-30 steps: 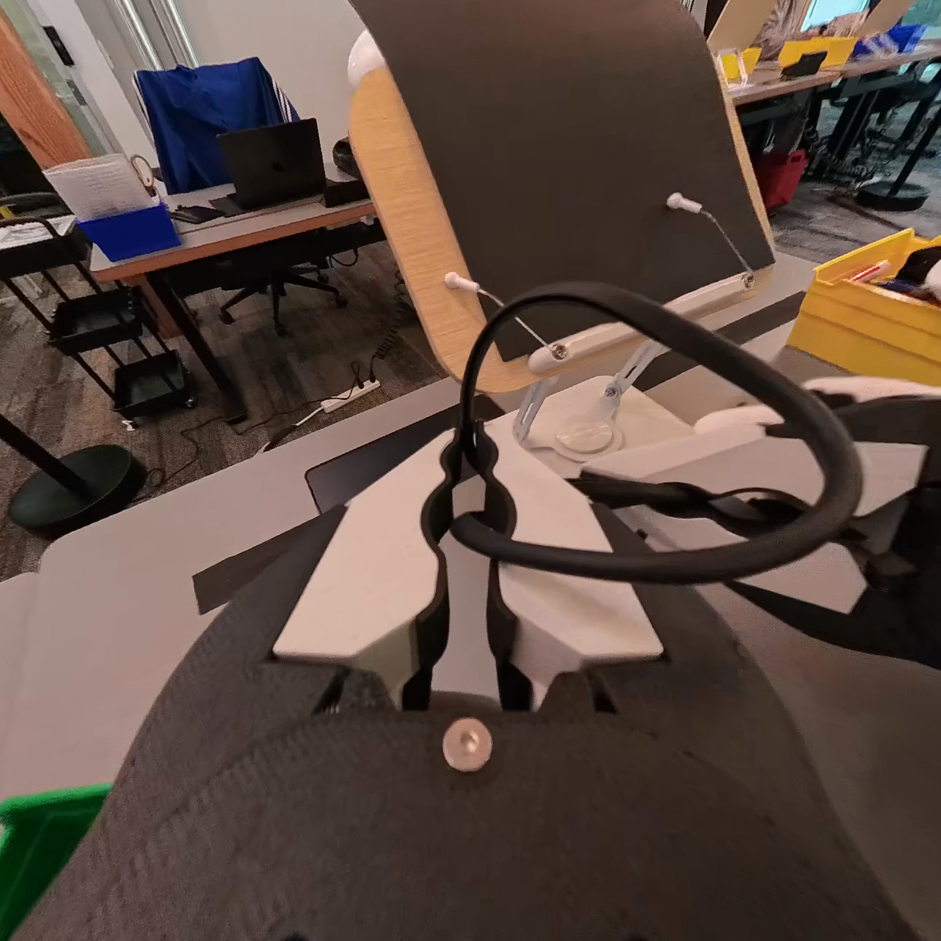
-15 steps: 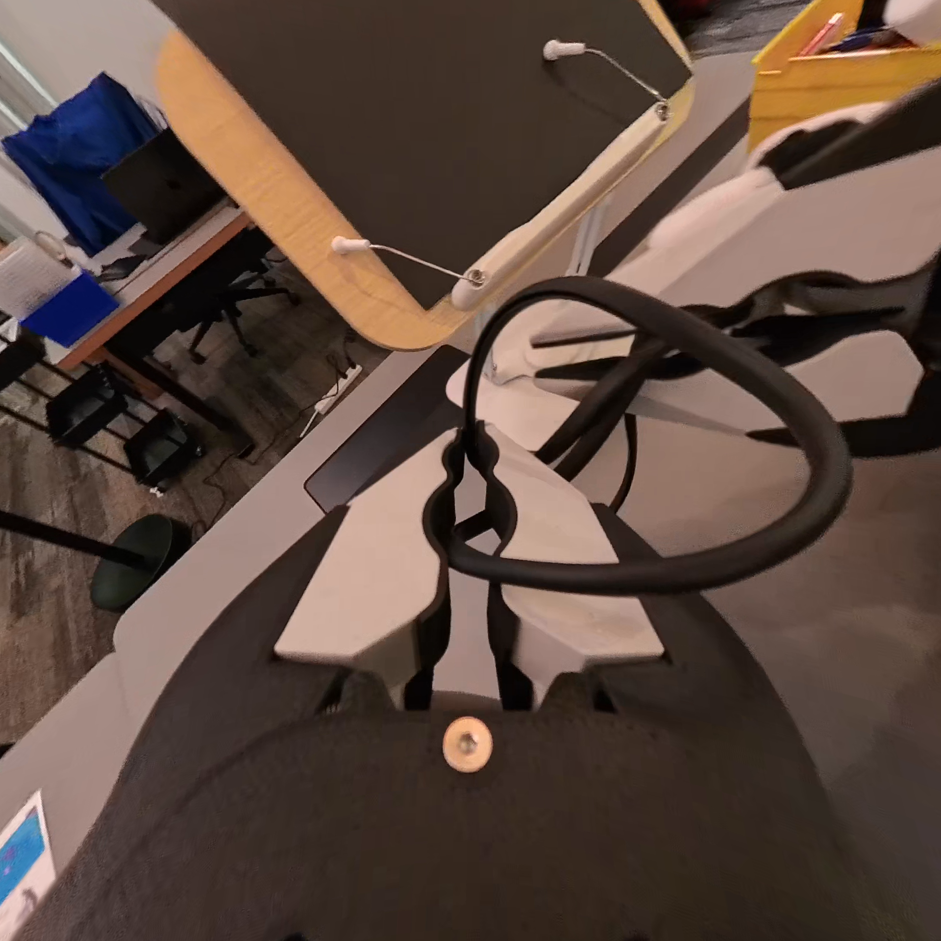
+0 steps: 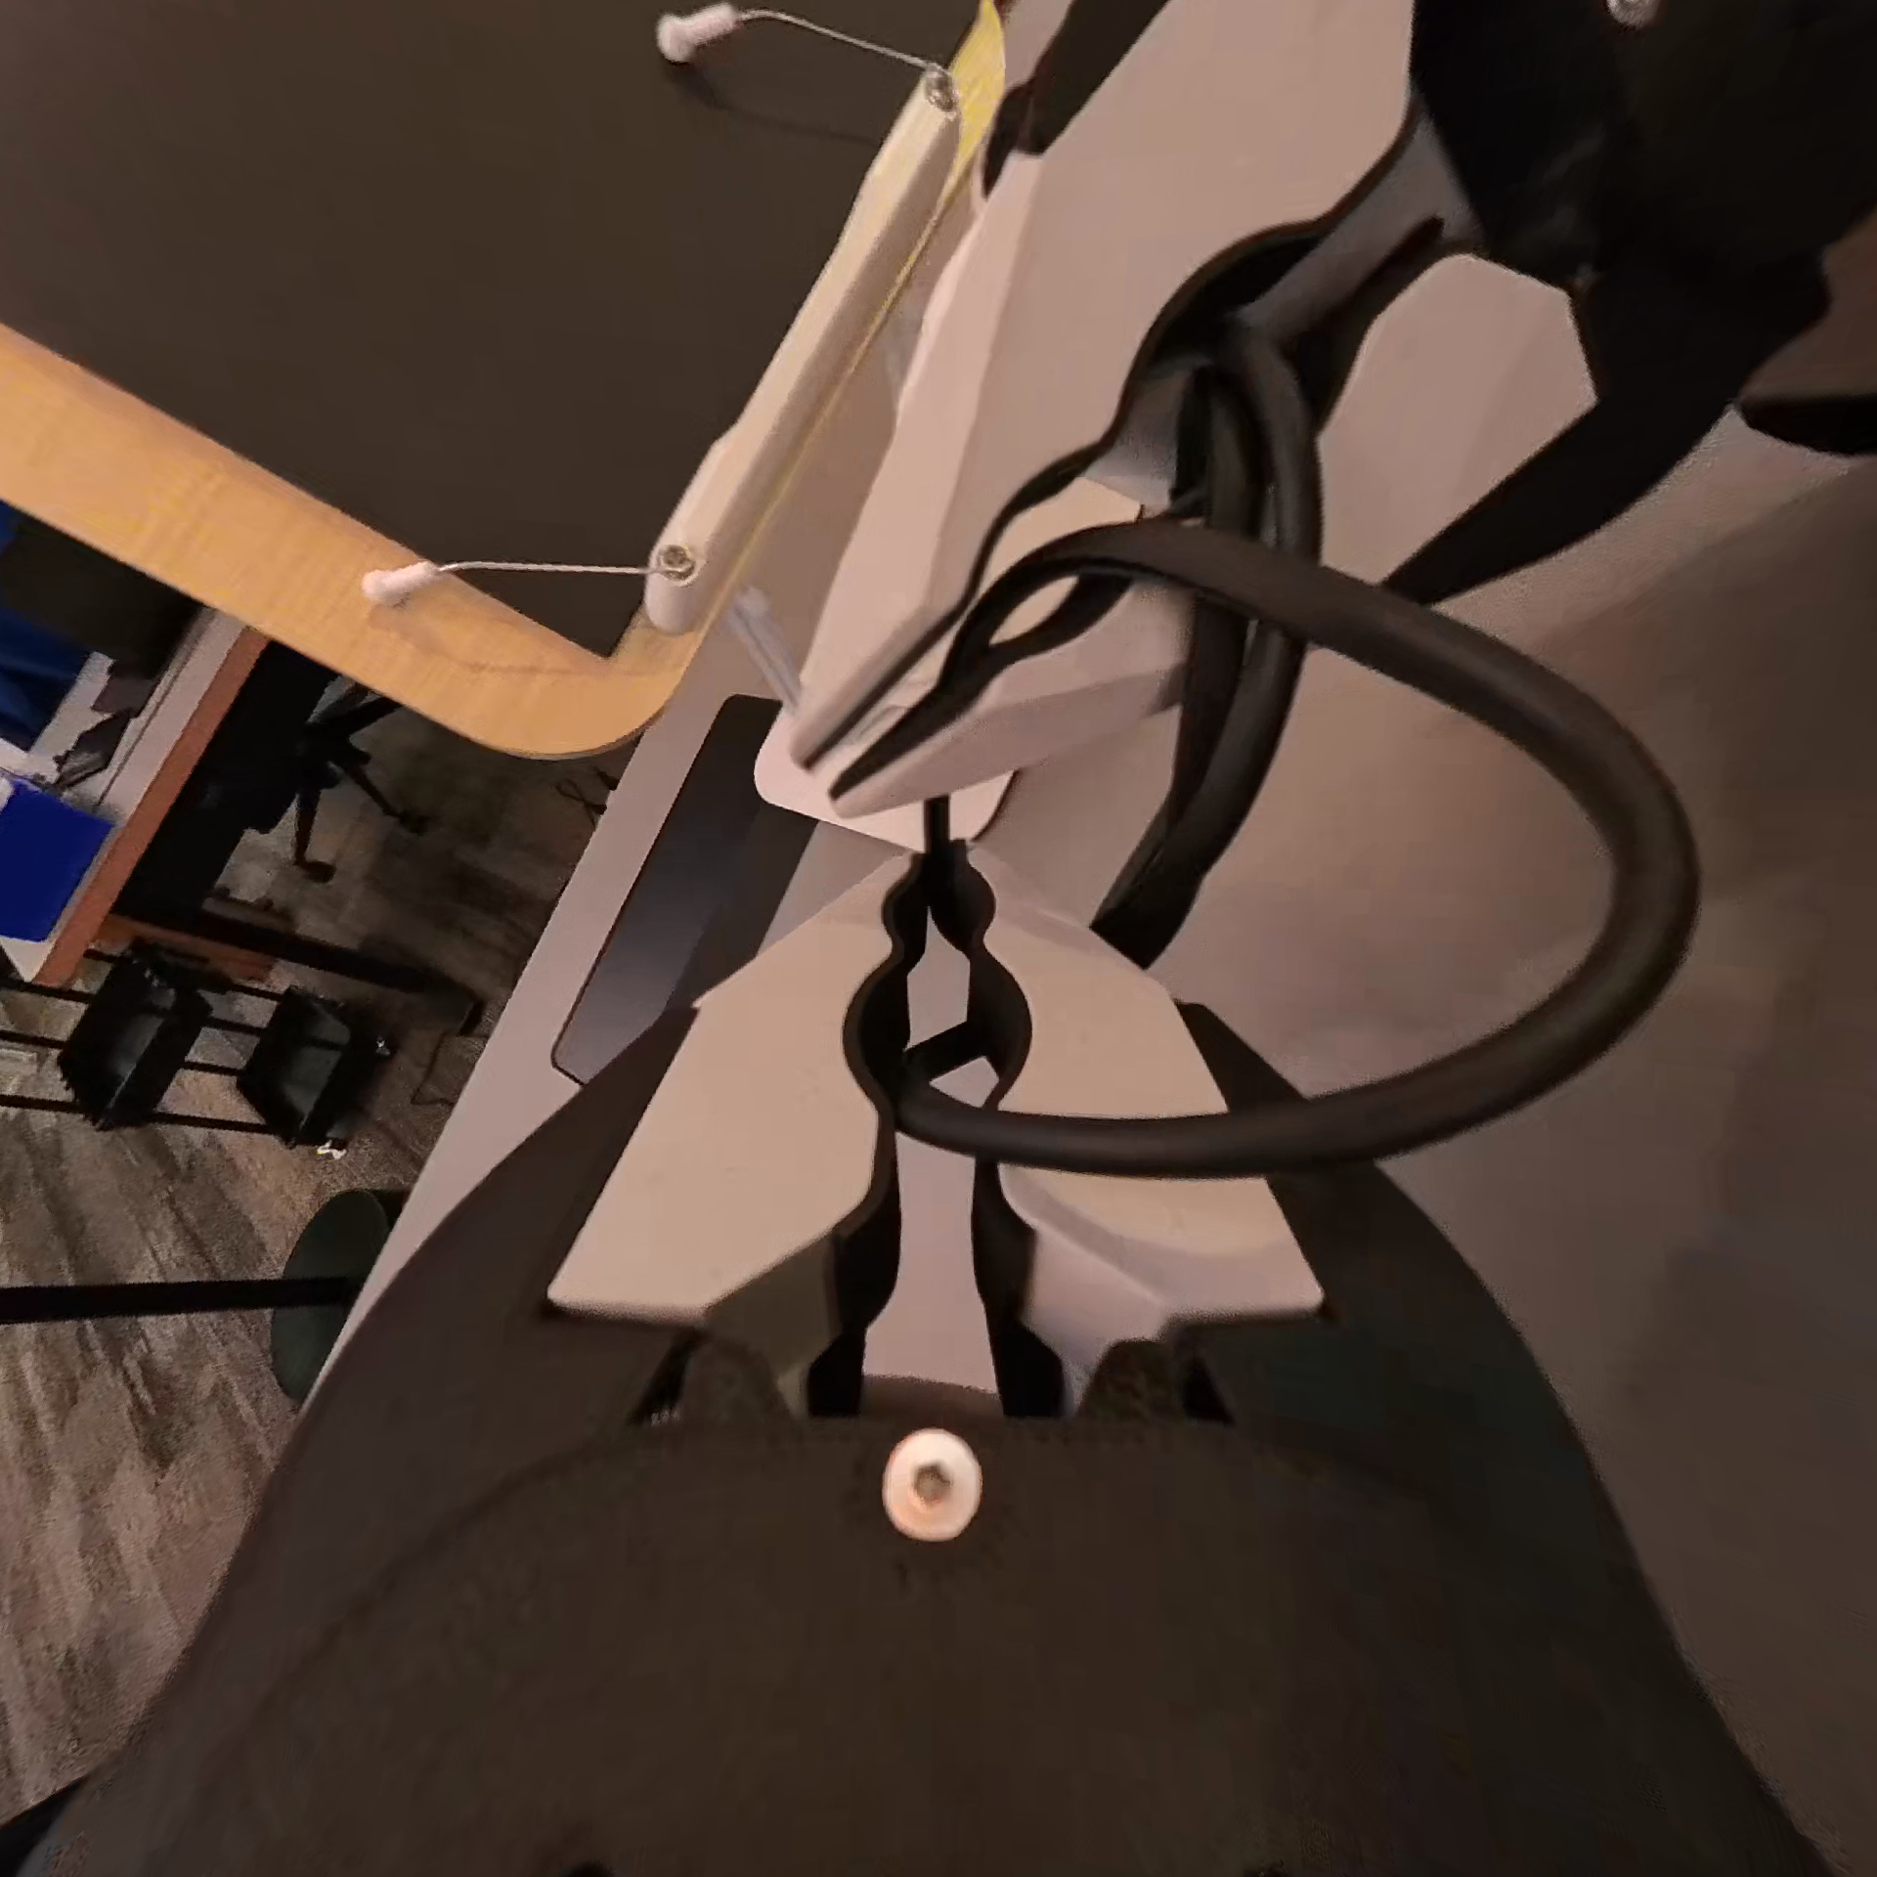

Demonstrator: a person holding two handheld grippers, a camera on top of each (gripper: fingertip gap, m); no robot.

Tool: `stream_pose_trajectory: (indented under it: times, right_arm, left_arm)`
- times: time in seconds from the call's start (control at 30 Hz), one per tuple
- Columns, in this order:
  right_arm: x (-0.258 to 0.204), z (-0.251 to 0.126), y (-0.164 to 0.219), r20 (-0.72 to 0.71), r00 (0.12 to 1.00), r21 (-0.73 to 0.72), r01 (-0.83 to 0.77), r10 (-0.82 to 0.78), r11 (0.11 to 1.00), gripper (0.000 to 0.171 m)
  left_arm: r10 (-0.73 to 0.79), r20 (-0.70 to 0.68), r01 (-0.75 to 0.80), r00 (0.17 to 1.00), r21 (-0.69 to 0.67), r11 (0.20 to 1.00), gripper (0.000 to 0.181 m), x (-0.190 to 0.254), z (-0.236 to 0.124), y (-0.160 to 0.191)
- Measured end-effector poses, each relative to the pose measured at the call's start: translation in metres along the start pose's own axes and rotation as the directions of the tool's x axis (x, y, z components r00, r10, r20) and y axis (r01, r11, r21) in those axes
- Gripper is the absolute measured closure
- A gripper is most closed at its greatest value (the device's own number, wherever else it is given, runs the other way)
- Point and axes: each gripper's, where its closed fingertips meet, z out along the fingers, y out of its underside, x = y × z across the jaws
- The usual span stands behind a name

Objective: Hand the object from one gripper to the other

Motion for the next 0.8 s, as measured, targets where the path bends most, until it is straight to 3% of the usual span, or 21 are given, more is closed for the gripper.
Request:
stream_pose_trajectory:
  times: [0.17, 0.33, 0.53, 0.8]
  right_arm:
    - [-0.011, -0.001, 0.007, 0.09, 0.995, -0.046, 0.04, -0.036, 0.998, 0.171]
    - [-0.007, -0.004, 0.015, 0.12, 0.992, -0.088, -0.028, 0.039, 0.996, 0.171]
    - [0.01, -0.007, 0.037, 0.089, 0.968, -0.135, -0.222, 0.235, 0.966, 0.171]
    - [0.025, -0.014, 0.071, 0.034, 0.95, -0.24, -0.294, 0.31, 0.925, 0.171]
  left_arm:
    - [0.026, -0.019, -0.027, 0.999, -0.035, 0.999, 0.18, 0.005, 0.002, 0.006]
    - [-0.01, -0.011, 0.01, 1.0, 0.012, 1.0, 0.177, 0.0, 0.0, 0.002]
    - [-0.029, 0.076, 0.023, 0.997, 0.073, 0.997, 0.131, -0.017, -0.01, -0.007]
    - [0.072, 0.148, -0.09, 0.986, 0.116, 0.989, 0.111, -0.015, -0.027, -0.03]
